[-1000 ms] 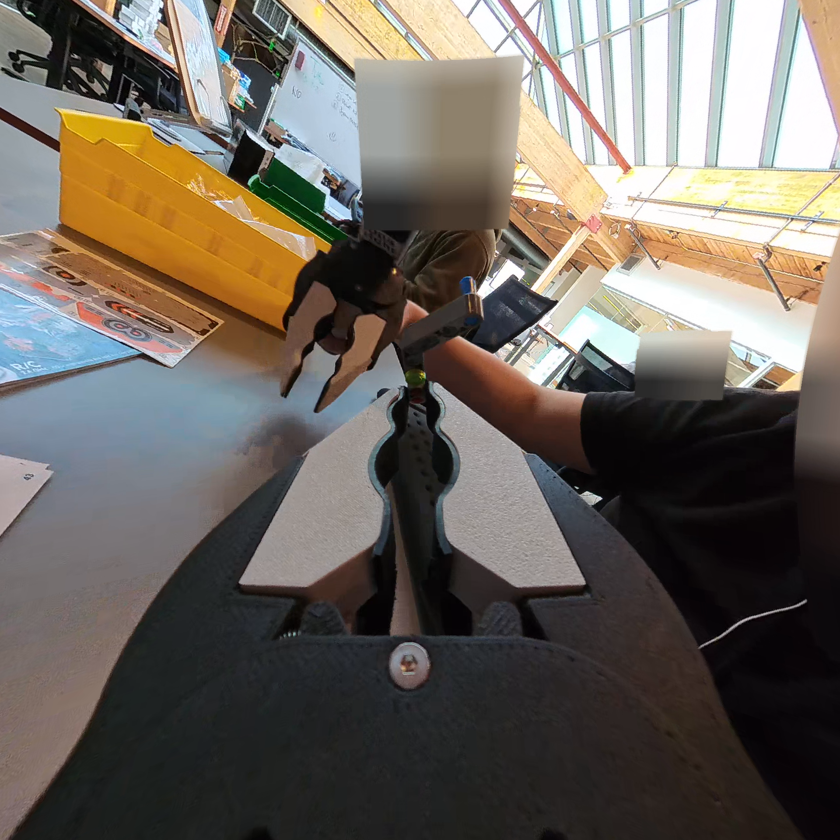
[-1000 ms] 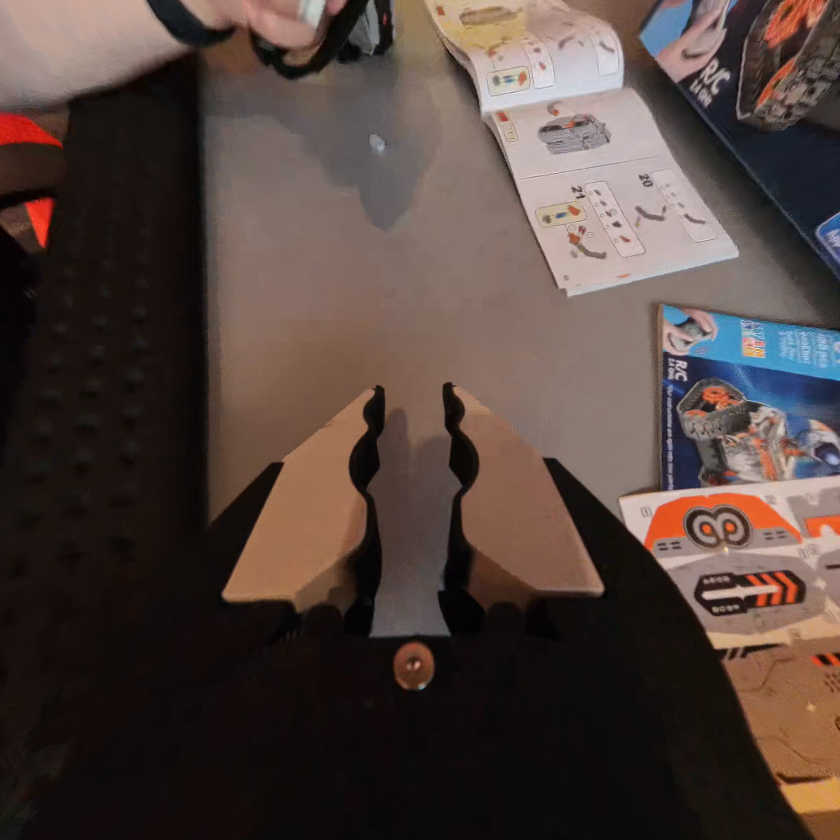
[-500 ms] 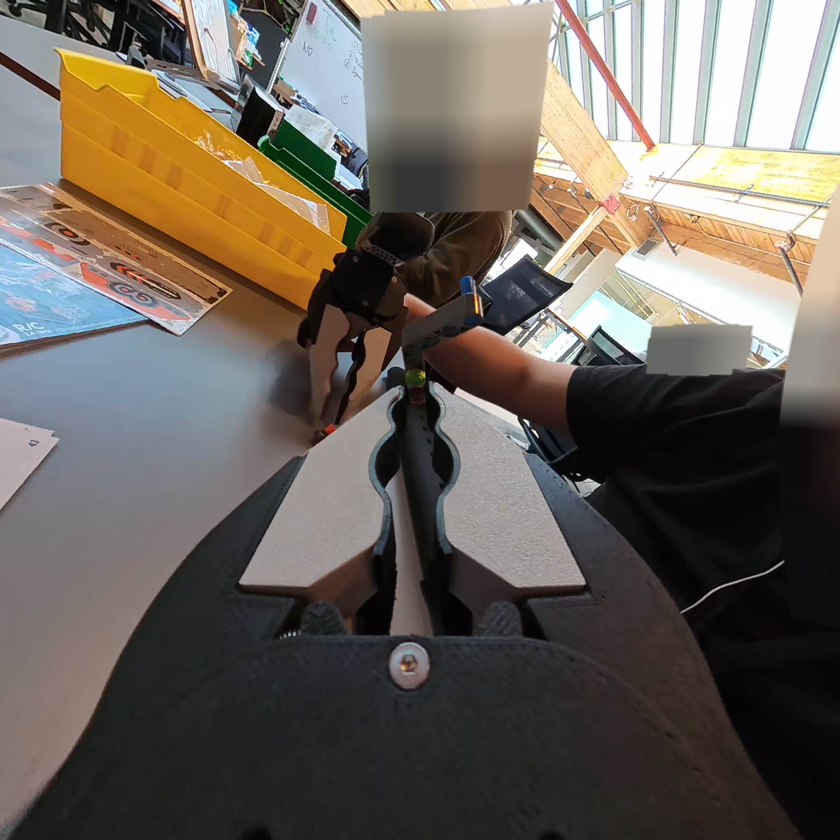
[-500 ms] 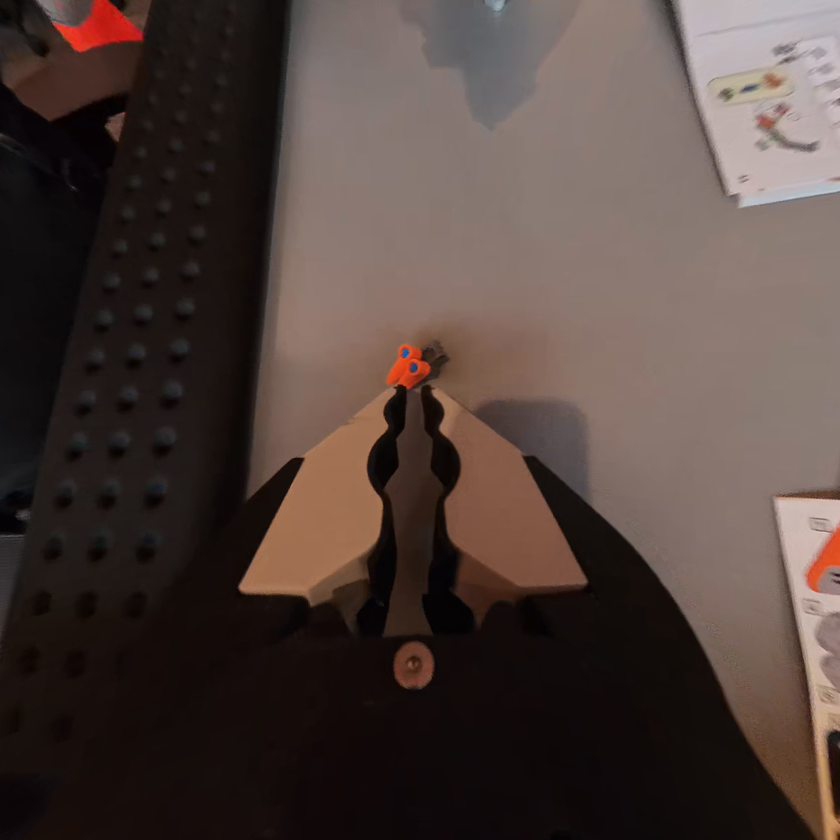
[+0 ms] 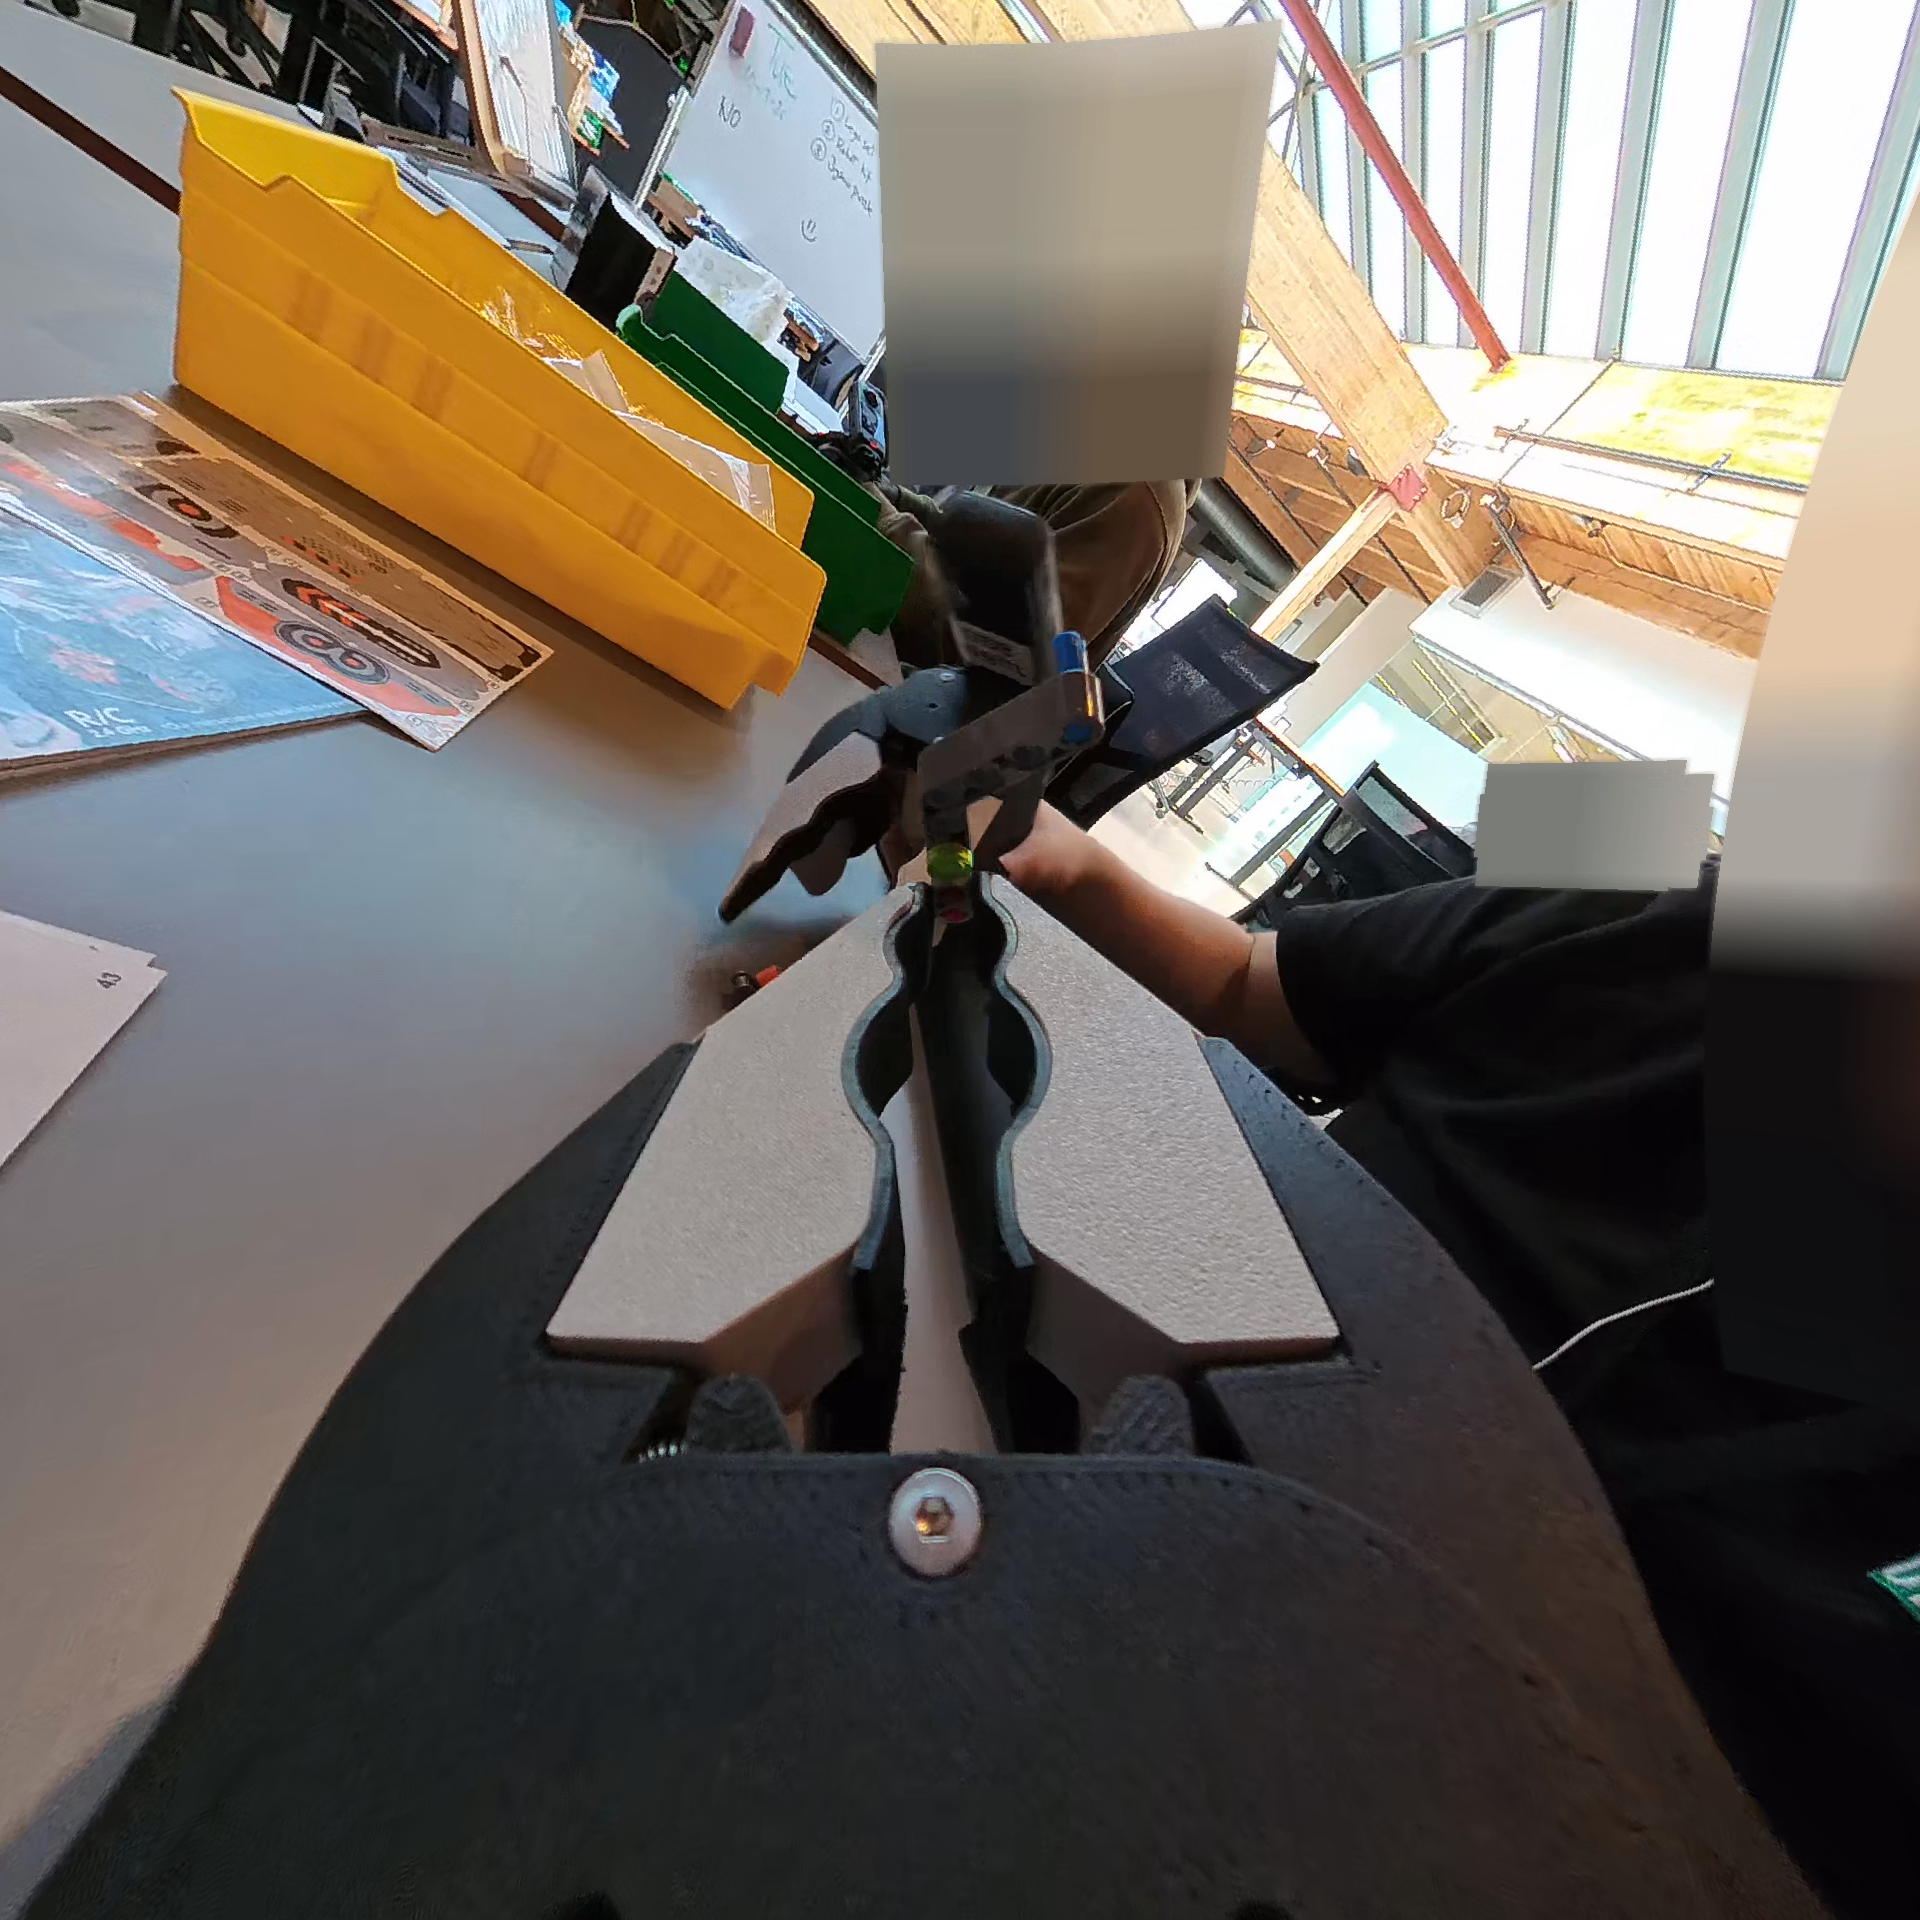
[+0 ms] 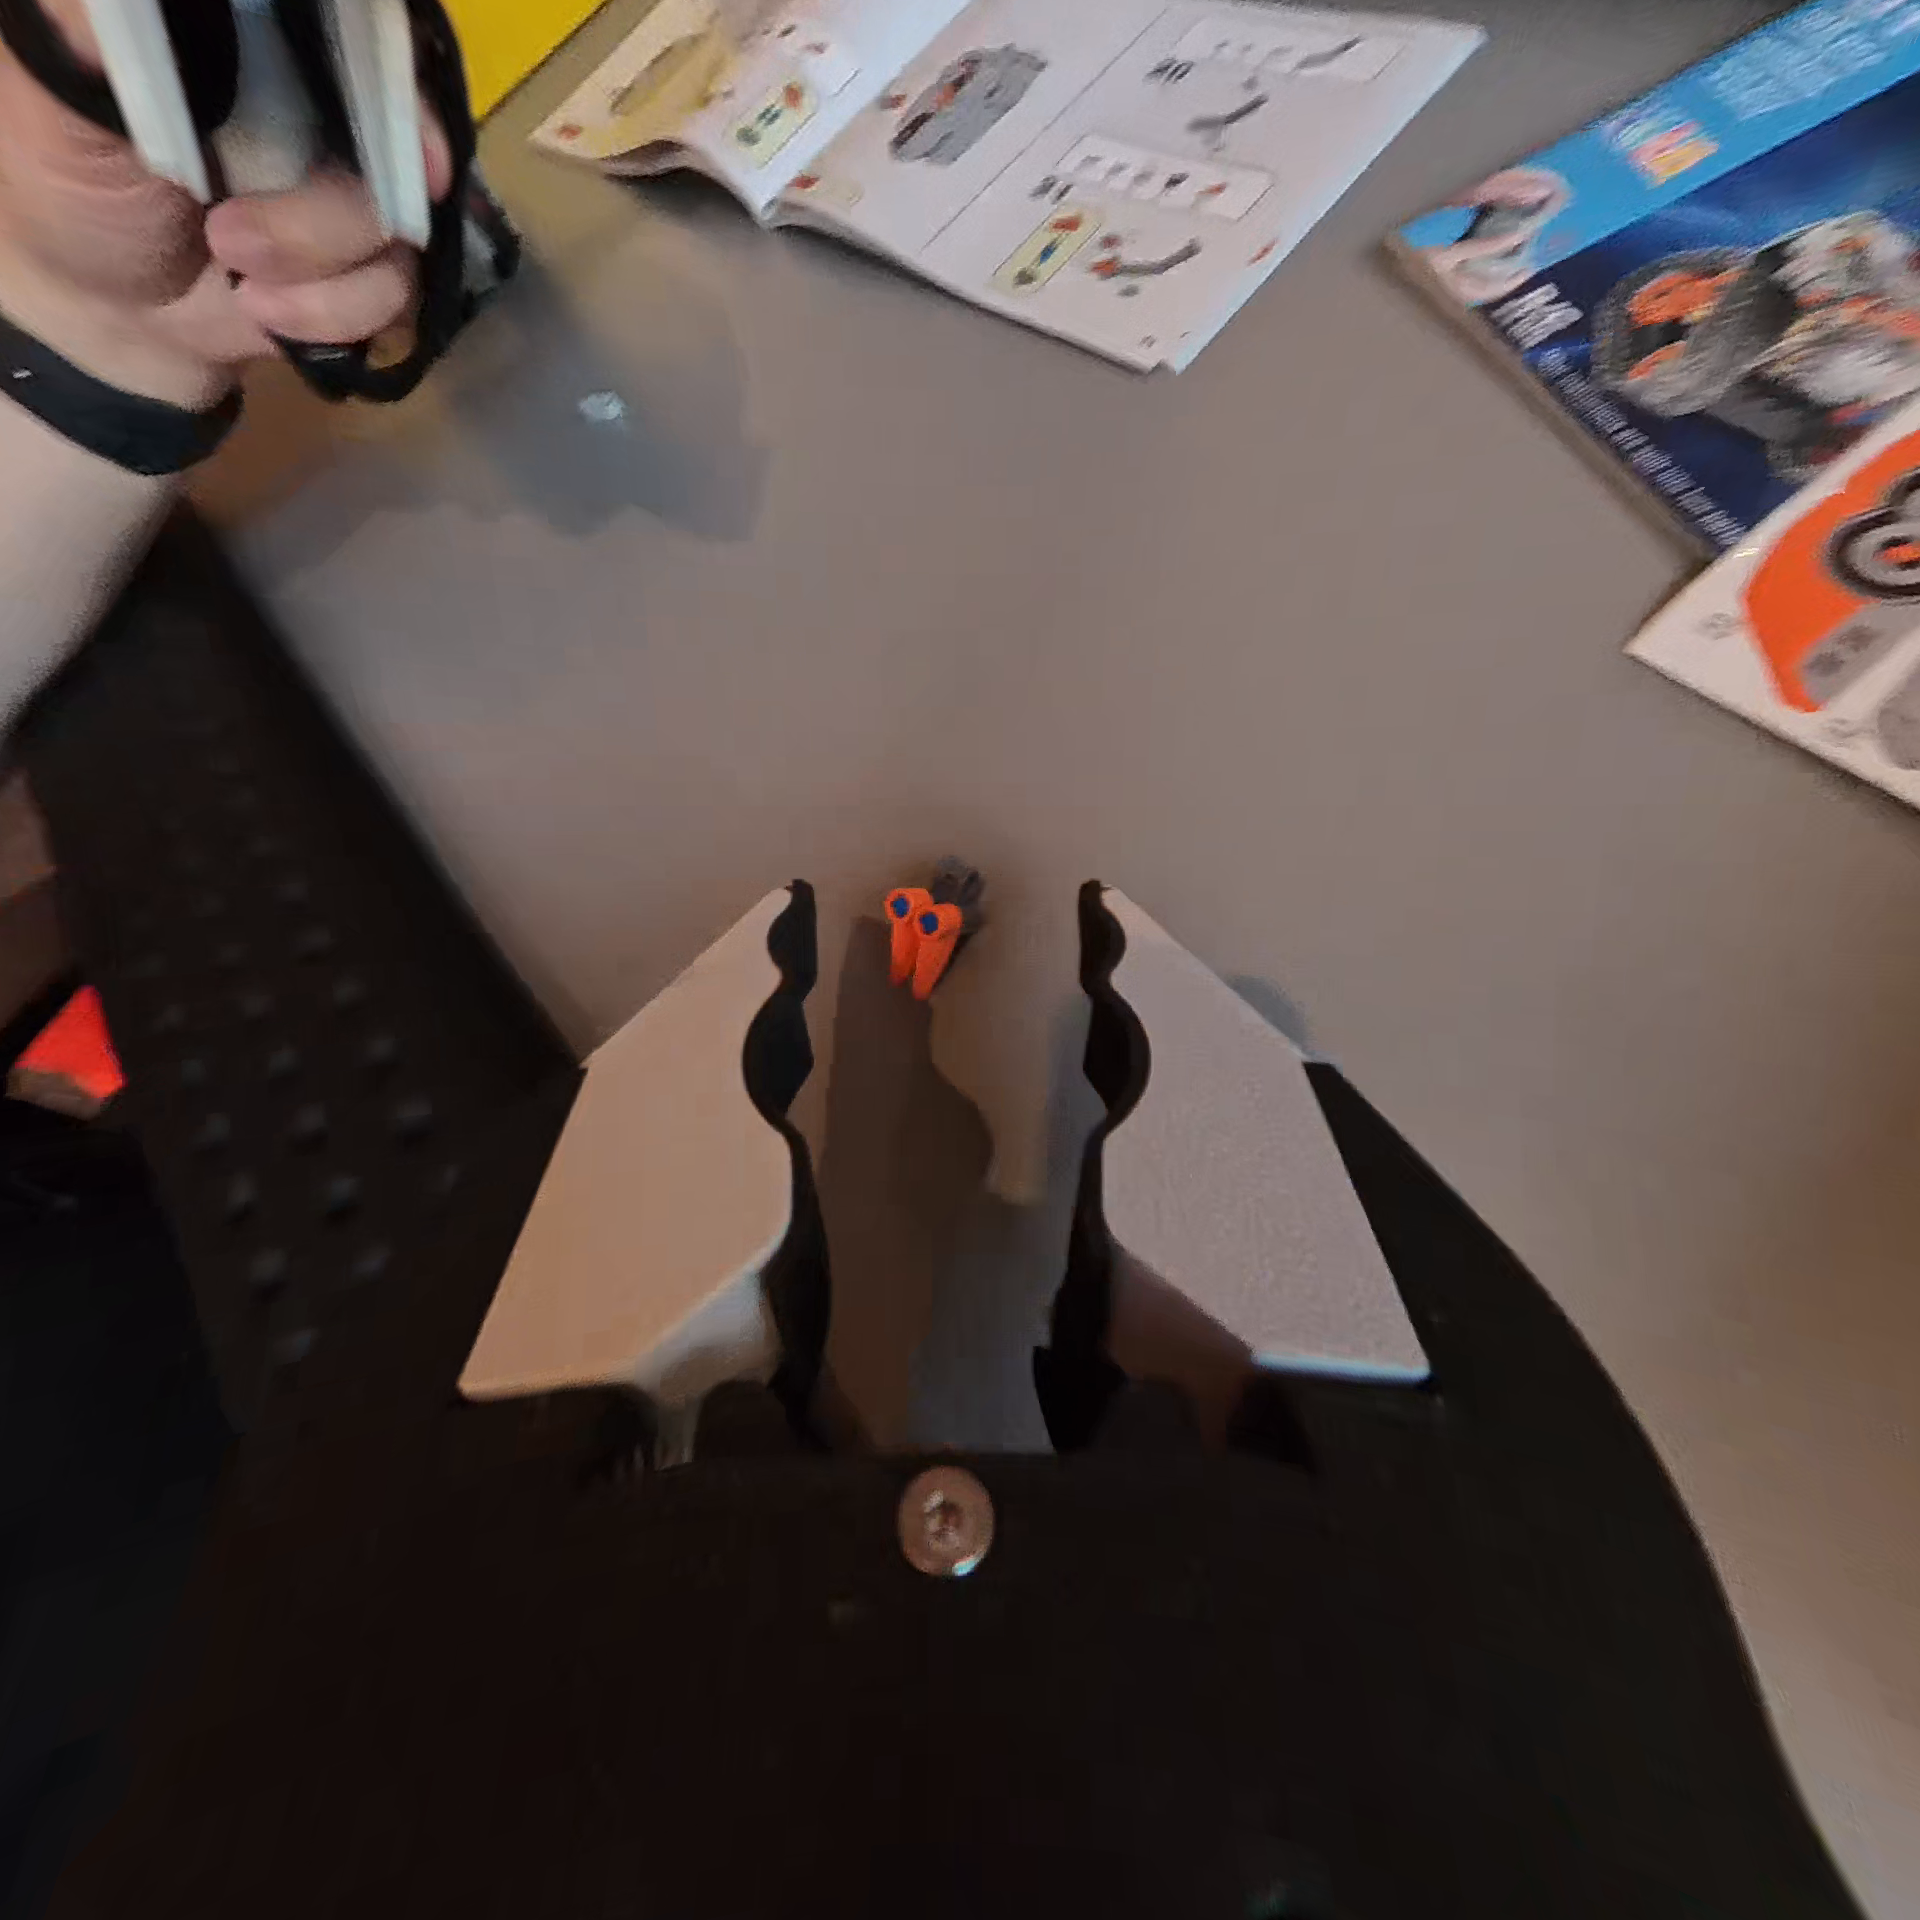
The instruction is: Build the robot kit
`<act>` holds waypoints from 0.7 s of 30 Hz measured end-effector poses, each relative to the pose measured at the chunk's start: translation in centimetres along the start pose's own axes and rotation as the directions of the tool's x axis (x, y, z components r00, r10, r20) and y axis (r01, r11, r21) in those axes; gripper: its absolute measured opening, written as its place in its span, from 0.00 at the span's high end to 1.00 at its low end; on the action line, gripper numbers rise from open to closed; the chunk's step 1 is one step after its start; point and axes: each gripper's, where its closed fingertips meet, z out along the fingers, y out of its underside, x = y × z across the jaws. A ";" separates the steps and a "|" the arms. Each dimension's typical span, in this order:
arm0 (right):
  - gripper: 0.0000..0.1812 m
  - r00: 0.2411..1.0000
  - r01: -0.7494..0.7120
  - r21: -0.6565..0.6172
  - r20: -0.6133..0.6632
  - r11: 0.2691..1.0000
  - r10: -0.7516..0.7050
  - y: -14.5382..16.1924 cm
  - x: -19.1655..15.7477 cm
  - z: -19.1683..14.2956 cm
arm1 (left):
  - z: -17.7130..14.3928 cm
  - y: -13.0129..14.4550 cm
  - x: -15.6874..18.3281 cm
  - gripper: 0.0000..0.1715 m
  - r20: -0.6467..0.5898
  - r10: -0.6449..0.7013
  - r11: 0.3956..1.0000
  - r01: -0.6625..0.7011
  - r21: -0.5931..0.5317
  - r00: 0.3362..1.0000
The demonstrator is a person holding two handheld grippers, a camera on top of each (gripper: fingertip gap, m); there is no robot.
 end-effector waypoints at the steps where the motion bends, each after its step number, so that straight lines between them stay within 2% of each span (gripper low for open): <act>1: 0.72 0.998 0.046 0.035 -0.042 0.998 -0.044 -0.6 -0.3 -0.4 | 0.1 0.1 0.0 0.97 -0.003 -0.002 1.000 0.002 -0.003 1.000; 2: 0.76 0.992 0.110 0.037 -0.057 0.993 -0.108 -0.8 -1.0 -0.5 | 0.2 0.1 0.0 0.97 -0.005 -0.003 1.000 0.003 -0.007 1.000; 4: 0.76 0.963 0.209 -0.102 -0.150 0.973 -0.223 0.4 -0.3 -0.1 | 0.4 0.4 0.0 0.97 -0.005 -0.006 1.000 0.006 -0.013 1.000; 6: 0.75 0.940 0.248 -0.181 -0.191 0.952 -0.282 1.3 0.2 0.4 | 0.5 0.5 0.0 0.97 -0.005 -0.009 1.000 0.009 -0.015 1.000; 9: 0.75 0.957 0.156 -0.189 -0.213 0.969 -0.196 1.8 -0.1 1.2 | 0.6 0.5 0.1 0.97 -0.005 -0.006 1.000 0.006 -0.016 1.000; 11: 0.75 0.950 0.076 -0.192 -0.283 0.978 -0.130 2.1 0.3 1.3 | 0.7 0.5 0.2 0.97 -0.005 -0.004 1.000 0.004 -0.017 1.000; 15: 0.75 0.936 -0.041 -0.117 -0.353 0.992 -0.003 1.9 -0.1 1.3 | 0.7 0.5 0.0 0.97 -0.003 -0.013 1.000 0.013 -0.014 1.000; 17: 0.81 0.923 -0.043 -0.066 -0.384 0.997 0.014 1.2 0.0 1.1 | 0.7 0.5 0.0 0.97 -0.005 -0.017 1.000 0.017 -0.018 1.000; 21: 0.82 0.914 -0.062 -0.135 -0.406 0.989 0.002 2.0 0.3 1.7 | 0.9 0.6 0.3 0.97 -0.014 -0.016 1.000 0.016 -0.023 1.000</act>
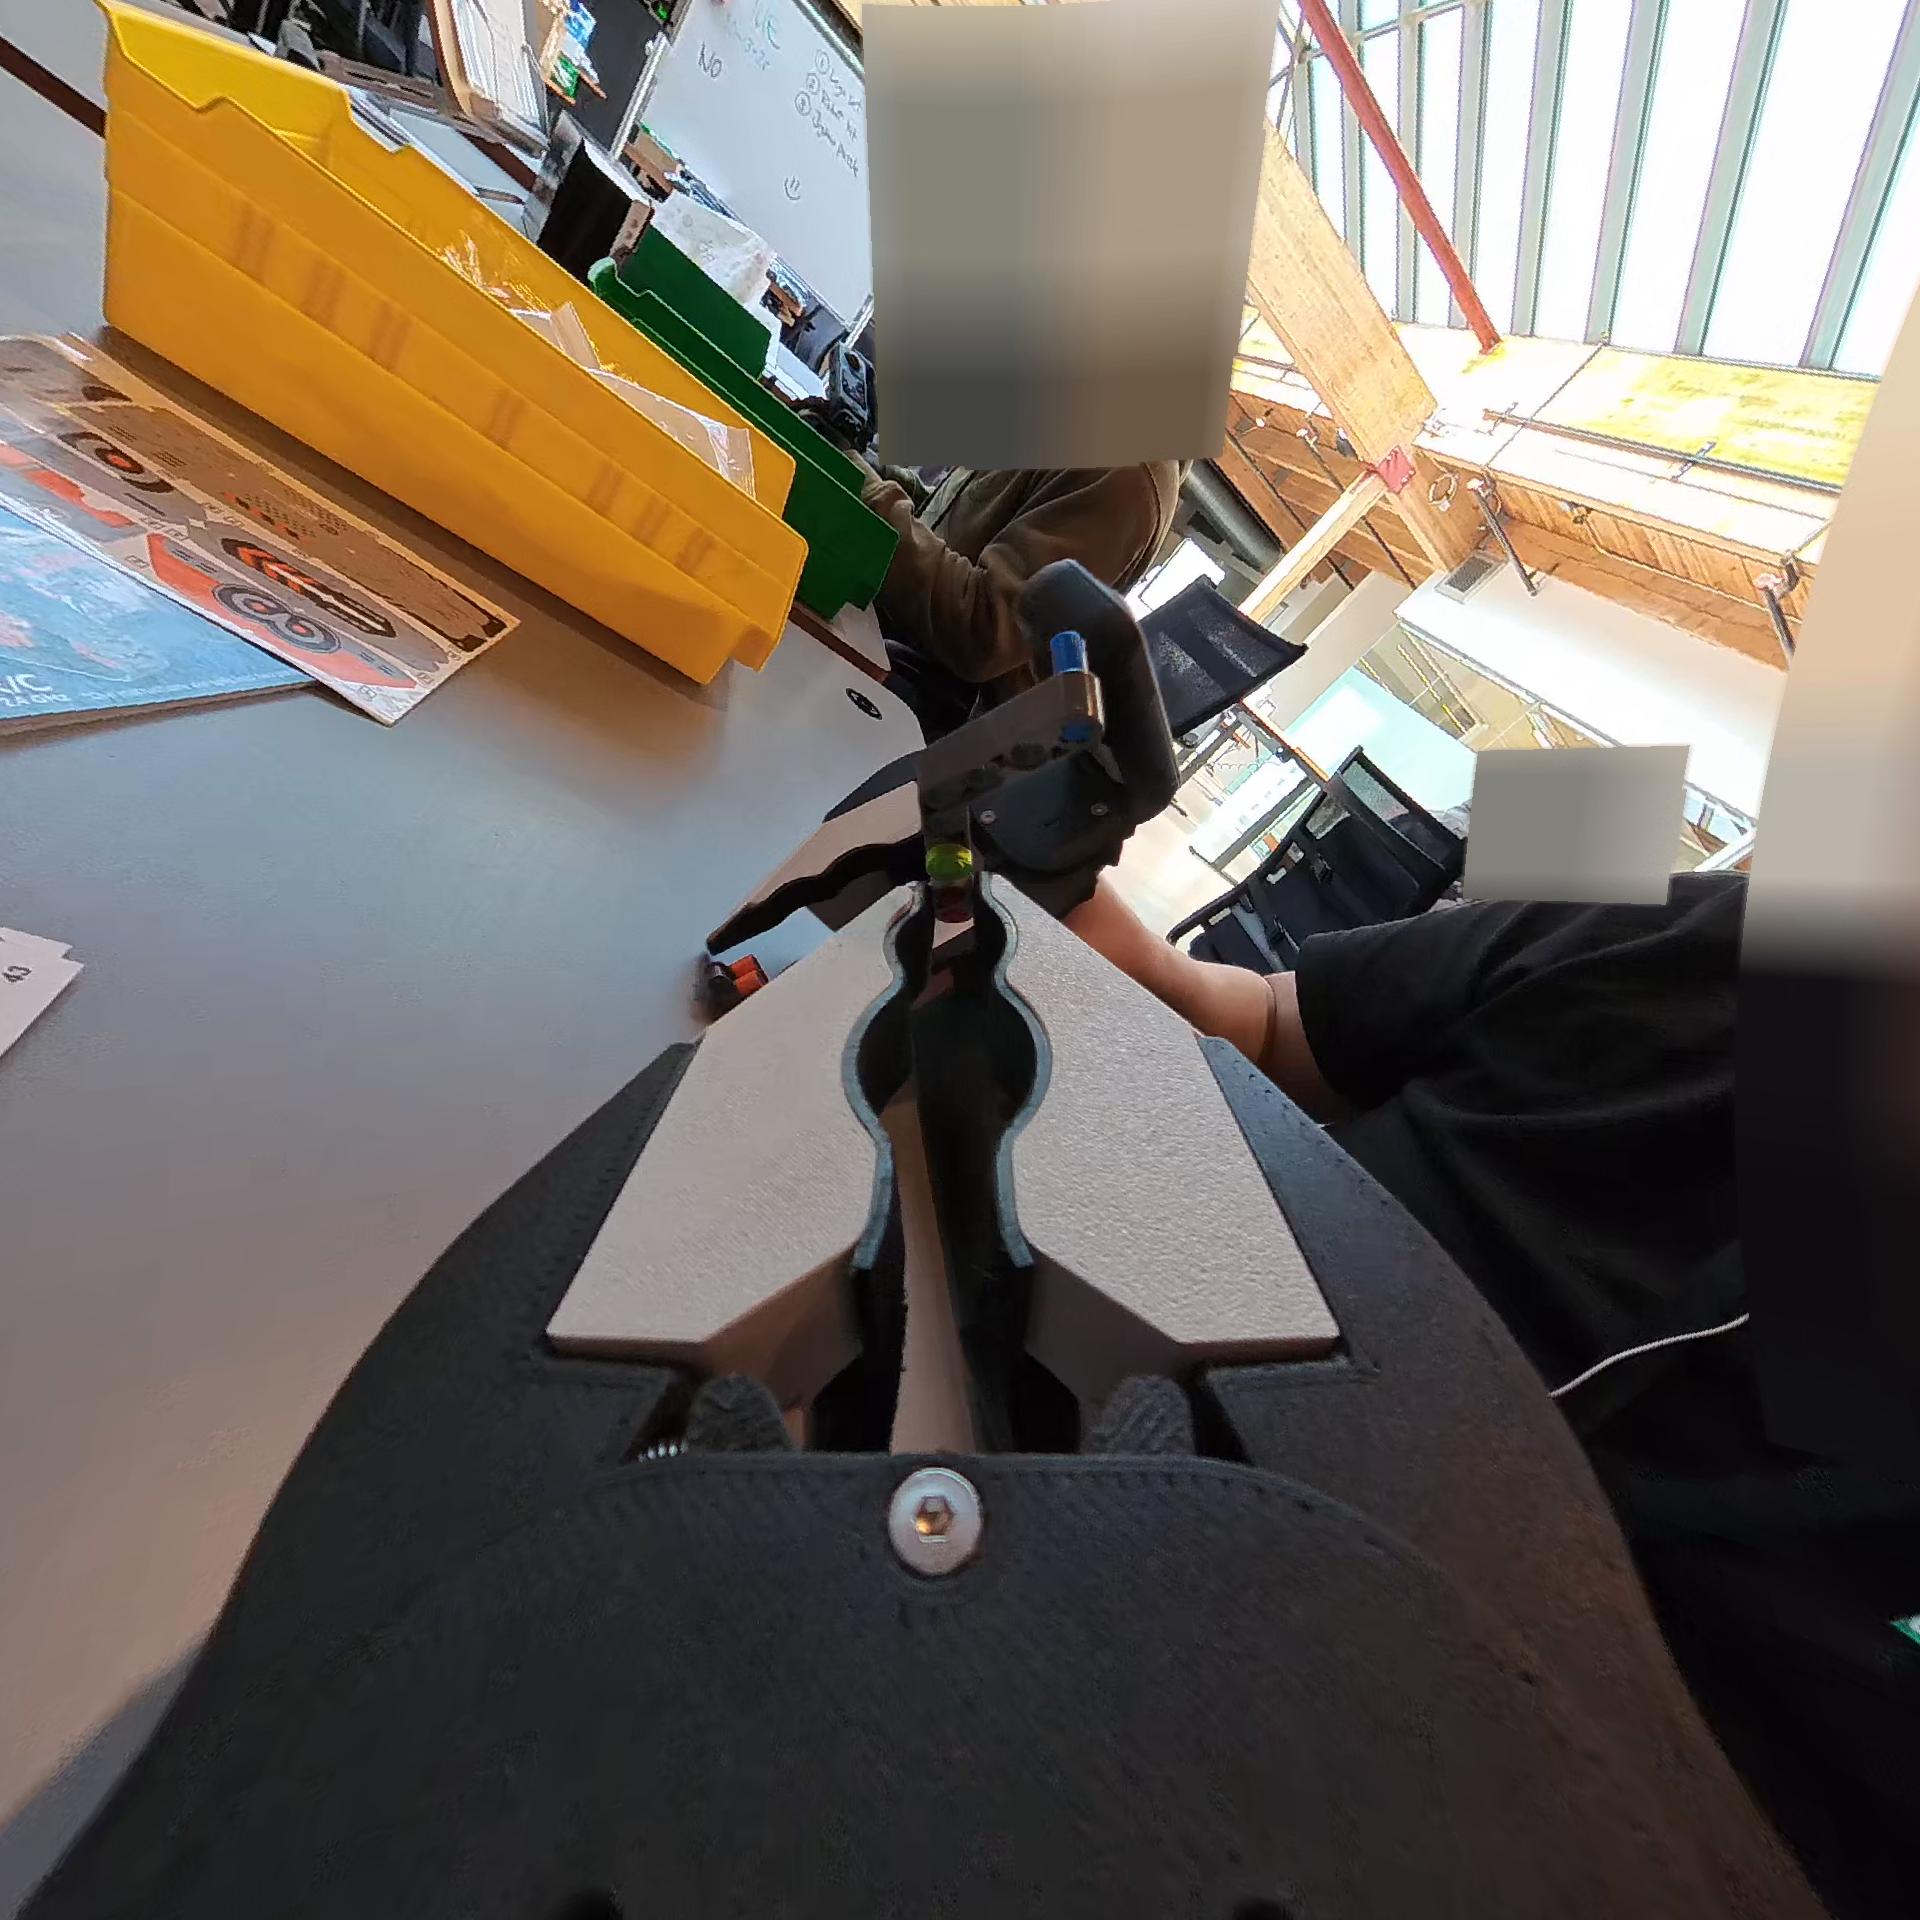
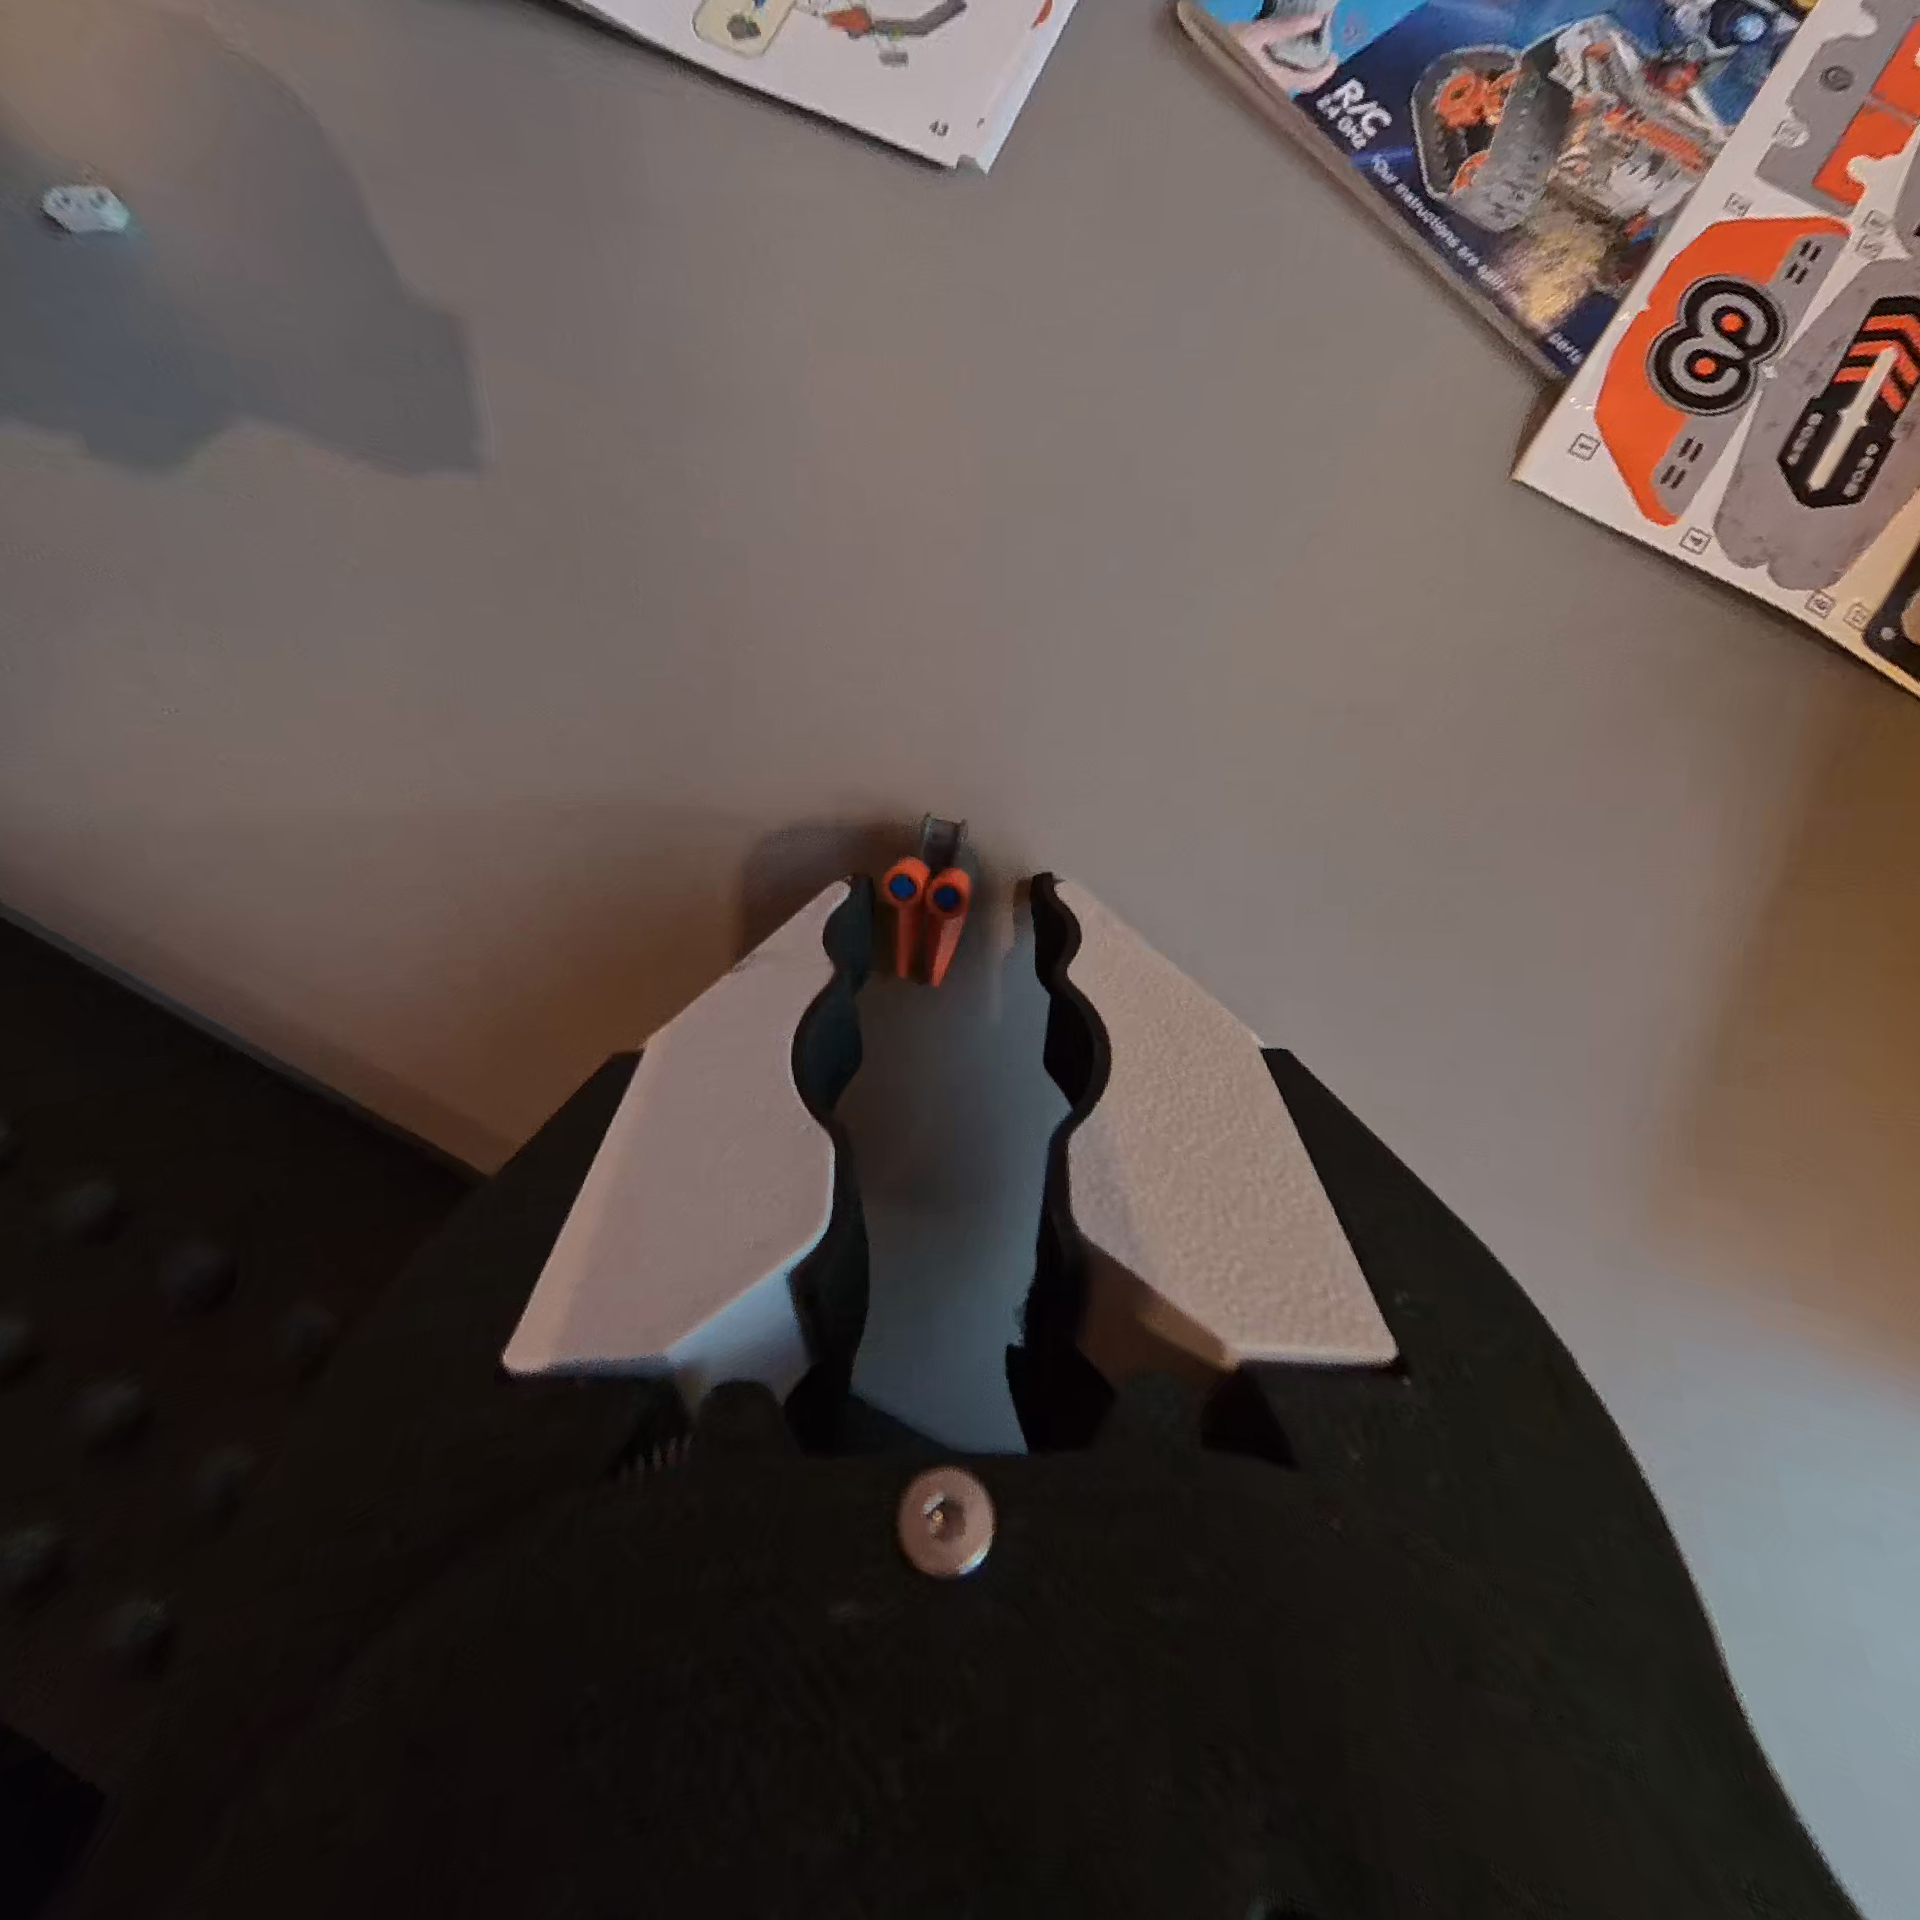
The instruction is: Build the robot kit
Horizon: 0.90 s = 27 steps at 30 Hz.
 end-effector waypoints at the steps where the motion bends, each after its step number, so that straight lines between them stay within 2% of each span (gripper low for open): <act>1: 0.82 1.000 0.005 0.004 0.000 1.000 -0.005 -0.2 -0.1 0.0 | 0.0 0.0 0.1 0.97 -0.001 0.002 1.000 -0.002 0.000 1.000; 4: 0.85 1.000 -0.001 0.012 -0.004 1.000 0.001 -0.4 -0.1 0.1 | 0.0 -0.1 0.2 0.97 -0.005 0.006 1.000 -0.006 0.003 1.000; 6: 0.91 1.000 0.012 0.000 -0.010 1.000 -0.012 -0.2 -0.2 0.2 | -0.1 -0.2 0.3 0.97 -0.005 0.007 1.000 -0.007 0.007 1.000; 12: 0.91 0.993 0.119 0.031 -0.012 0.992 -0.119 -0.7 -0.7 0.0 | -0.1 0.2 -1.0 0.97 0.042 -0.042 0.999 0.042 -0.002 0.998; 17: 0.91 0.963 0.265 0.131 -0.095 0.955 -0.254 -2.5 -1.2 -0.7 | 1.2 1.7 -2.8 0.97 0.108 -0.119 0.992 0.123 -0.032 0.987; 23: 0.91 0.970 0.242 0.190 -0.041 0.952 -0.238 -5.3 -1.7 0.8 | 1.7 2.4 -5.1 0.97 0.201 -0.165 0.986 0.168 0.003 0.966; 27: 0.92 0.976 0.207 0.293 0.010 0.934 -0.220 -8.4 -2.8 1.3 | 0.7 2.9 -7.1 0.97 0.270 -0.212 0.977 0.213 0.026 0.939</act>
